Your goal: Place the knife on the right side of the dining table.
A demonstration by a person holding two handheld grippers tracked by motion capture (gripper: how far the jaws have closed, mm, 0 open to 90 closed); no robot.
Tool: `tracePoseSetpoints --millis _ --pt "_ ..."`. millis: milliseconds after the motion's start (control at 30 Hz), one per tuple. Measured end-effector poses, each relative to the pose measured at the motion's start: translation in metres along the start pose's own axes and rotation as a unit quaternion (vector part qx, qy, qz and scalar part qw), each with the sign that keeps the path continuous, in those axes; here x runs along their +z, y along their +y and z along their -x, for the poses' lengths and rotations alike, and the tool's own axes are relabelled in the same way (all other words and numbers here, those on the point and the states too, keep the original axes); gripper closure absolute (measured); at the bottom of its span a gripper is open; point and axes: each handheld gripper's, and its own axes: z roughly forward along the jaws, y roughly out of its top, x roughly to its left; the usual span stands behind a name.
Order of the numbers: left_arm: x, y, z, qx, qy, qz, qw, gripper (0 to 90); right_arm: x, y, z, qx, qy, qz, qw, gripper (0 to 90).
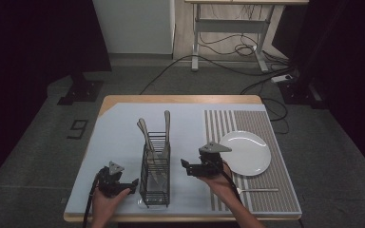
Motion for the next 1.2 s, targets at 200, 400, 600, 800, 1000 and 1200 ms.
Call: tracePoseSetpoints --millis 200,400,600,800,1000,1200 --pt "0.000 0.000 0.000 0.000 0.000 0.000 1.0000 1.8 -0.004 0.017 0.008 0.012 0.010 0.014 0.9998 16.6" --pt "0.000 0.000 0.000 0.000 0.000 0.000 1.0000 1.8 -0.002 0.030 0.012 0.019 0.020 0.020 0.9994 17.5" --pt "0.000 0.000 0.000 0.000 0.000 0.000 1.0000 1.8 0.003 0.046 0.011 0.016 0.023 0.025 0.9993 20.9" --pt "0.000 0.000 0.000 0.001 0.000 -0.001 1.0000 1.8 0.010 0.058 0.006 0.005 0.030 0.029 0.9991 22.1" --pt "0.000 0.000 0.000 0.001 0.000 -0.001 1.0000 1.8 0.021 0.066 -0.001 0.004 0.041 0.022 0.9989 23.5" --pt "0.000 0.000 0.000 0.001 0.000 0.000 1.0000 1.8 0.034 0.074 -0.005 -0.007 0.040 0.015 0.9991 26.2"
